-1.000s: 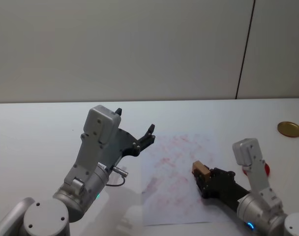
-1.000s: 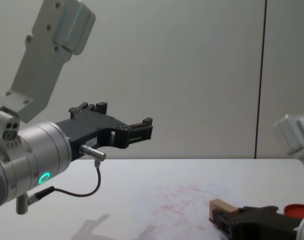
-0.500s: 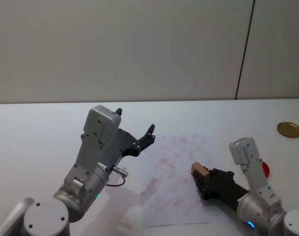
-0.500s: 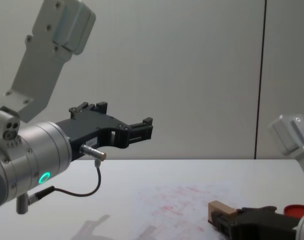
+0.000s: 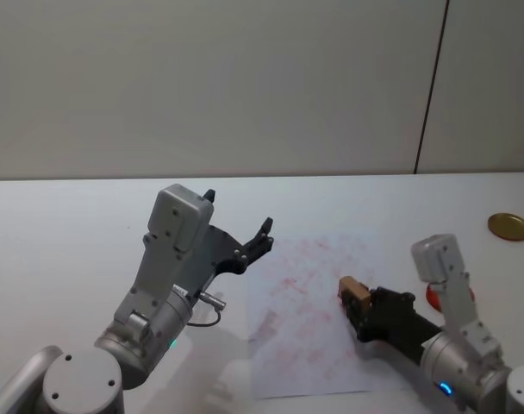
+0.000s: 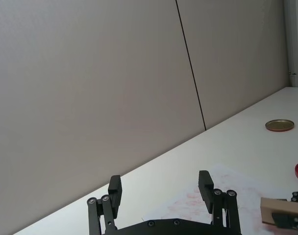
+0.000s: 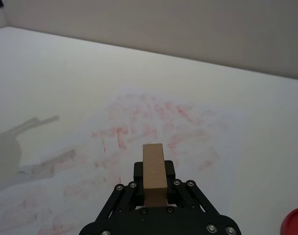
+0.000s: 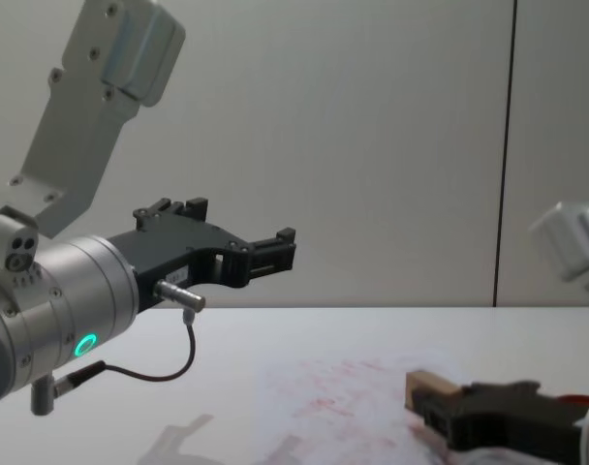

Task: Use the one hand to pick up the stamp and affix it onto the A4 paper.

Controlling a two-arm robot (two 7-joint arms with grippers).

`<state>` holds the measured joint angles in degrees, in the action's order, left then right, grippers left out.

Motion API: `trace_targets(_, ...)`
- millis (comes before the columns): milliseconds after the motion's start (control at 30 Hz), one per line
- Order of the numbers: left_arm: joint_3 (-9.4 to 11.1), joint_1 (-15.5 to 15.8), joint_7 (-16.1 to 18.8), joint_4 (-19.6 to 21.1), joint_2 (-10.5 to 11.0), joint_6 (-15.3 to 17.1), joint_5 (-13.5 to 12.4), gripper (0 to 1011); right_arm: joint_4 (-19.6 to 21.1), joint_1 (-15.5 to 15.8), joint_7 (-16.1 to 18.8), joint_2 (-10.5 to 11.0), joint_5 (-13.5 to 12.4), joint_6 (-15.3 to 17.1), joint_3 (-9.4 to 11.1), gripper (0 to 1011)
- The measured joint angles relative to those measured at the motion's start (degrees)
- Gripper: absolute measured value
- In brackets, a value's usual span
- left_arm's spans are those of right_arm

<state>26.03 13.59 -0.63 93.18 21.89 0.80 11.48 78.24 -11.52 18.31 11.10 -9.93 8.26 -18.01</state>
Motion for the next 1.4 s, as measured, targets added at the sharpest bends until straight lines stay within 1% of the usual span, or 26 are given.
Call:
trace_targets(300, 0.00, 0.00, 0.00, 0.00, 0.00, 0.00, 0.00, 993, 2.88, 0.73, -1.25, 0.97, -2.88, -4.50, 1.34, 220)
trace_targets(500, 0.00, 0.00, 0.00, 0.00, 0.00, 0.00, 0.00, 993, 4.69, 1.34, -2.70, 1.99, -4.24, -6.10, 2.51, 221)
trace_targets(700, 0.00, 0.00, 0.00, 0.00, 0.00, 0.00, 0.00, 993, 5.74, 1.85, -4.07, 3.14, -4.47, -5.79, 3.59, 221)
trace_targets(900, 0.00, 0.00, 0.00, 0.00, 0.00, 0.00, 0.00, 993, 6.02, 2.32, -5.11, 4.36, -4.21, -4.09, 4.57, 221)
trace_targets(1167, 0.00, 0.00, 0.00, 0.00, 0.00, 0.00, 0.00, 993, 5.04, 2.63, -5.70, 5.56, -3.41, -2.23, 5.55, 221)
trace_targets(1400, 0.00, 0.00, 0.00, 0.00, 0.00, 0.00, 0.00, 993, 4.21, 2.64, -5.95, 6.00, -3.05, -1.33, 5.95, 221)
